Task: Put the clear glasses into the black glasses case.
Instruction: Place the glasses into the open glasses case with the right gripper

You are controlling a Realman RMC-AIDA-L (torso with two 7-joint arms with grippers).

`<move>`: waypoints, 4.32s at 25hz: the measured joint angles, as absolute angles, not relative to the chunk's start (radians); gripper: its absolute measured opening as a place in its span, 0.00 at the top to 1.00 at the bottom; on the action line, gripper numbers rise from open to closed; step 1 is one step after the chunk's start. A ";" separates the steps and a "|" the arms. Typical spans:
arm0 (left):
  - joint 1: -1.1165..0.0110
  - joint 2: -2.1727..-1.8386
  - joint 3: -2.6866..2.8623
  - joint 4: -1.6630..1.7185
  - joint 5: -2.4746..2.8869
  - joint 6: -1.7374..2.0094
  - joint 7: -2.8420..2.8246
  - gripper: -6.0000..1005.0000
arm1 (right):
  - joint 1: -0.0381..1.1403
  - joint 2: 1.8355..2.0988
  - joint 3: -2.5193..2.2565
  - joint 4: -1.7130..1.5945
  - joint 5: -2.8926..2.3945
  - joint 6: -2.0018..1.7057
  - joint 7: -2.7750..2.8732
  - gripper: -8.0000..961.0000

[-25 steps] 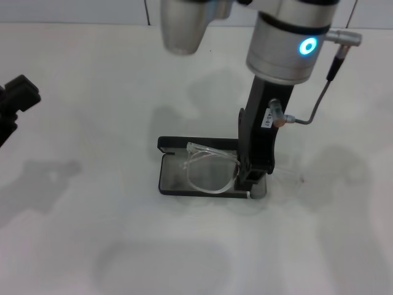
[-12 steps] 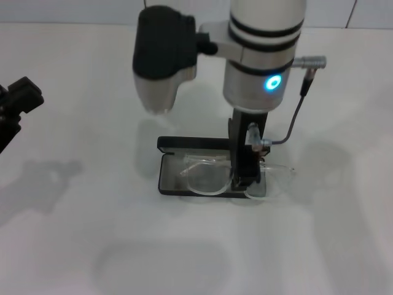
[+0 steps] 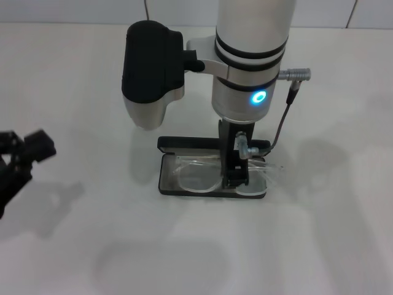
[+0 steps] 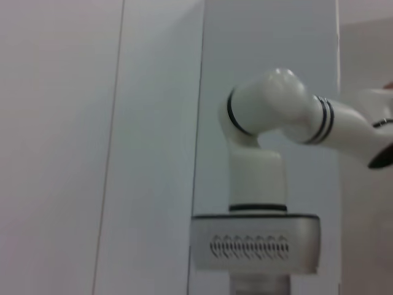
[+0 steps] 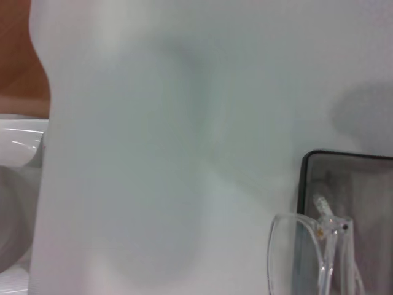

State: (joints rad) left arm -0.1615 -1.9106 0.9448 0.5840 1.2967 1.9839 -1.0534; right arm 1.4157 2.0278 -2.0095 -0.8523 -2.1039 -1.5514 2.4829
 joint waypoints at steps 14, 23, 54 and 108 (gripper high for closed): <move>-0.134 -1.901 0.946 0.627 1.474 2.002 -1.091 0.93 | 1.417 2.028 -2.085 -0.853 -2.105 -1.456 2.484 0.87; -0.136 -1.910 0.953 0.622 1.518 2.015 -1.083 0.93 | 1.405 2.028 -2.135 -0.842 -2.077 -1.399 2.488 0.87; -0.138 -1.935 0.948 0.606 1.549 2.011 -1.066 0.92 | 1.402 2.028 -2.224 -0.813 -2.067 -1.297 2.479 0.88; -0.139 -1.941 0.947 0.604 1.551 2.011 -1.062 0.92 | 1.406 2.028 -2.247 -0.827 -2.072 -1.307 2.487 0.84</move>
State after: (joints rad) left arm -0.1394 -1.9408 0.9465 0.6044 1.5509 2.0108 -1.0615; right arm 1.4062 2.0279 -2.2471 -0.8272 -2.0719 -1.3070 2.4872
